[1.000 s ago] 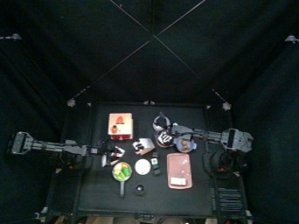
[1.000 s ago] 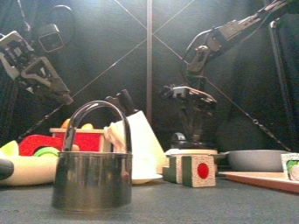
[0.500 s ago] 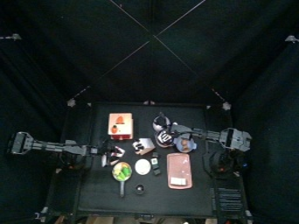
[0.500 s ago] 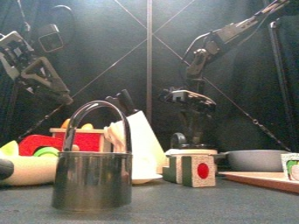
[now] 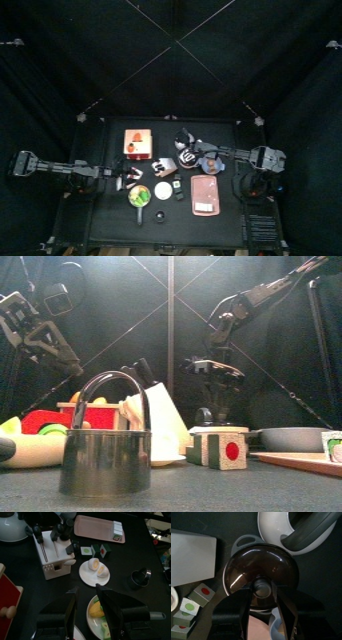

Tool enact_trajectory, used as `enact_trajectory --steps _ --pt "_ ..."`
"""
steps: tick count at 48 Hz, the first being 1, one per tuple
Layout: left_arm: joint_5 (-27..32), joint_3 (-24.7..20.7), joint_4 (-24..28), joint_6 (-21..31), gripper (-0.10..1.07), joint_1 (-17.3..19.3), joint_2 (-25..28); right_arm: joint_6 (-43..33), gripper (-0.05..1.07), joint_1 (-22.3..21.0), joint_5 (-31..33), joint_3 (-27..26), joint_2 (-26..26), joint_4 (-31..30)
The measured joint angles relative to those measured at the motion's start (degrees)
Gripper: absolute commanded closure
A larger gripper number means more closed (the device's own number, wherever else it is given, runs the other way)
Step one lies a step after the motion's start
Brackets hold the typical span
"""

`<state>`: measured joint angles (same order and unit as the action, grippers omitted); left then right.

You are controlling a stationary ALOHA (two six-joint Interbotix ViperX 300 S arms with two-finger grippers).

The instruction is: Place pot lid on pot

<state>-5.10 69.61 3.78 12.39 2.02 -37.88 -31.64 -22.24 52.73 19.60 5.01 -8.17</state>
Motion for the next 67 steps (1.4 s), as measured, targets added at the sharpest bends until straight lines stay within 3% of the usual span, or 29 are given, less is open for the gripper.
enact_trajectory --steps 67 --pt "0.0 0.1 0.0 0.0 0.23 0.1 0.0 0.1 0.30 1.3 0.8 -1.4 1.3 0.0"
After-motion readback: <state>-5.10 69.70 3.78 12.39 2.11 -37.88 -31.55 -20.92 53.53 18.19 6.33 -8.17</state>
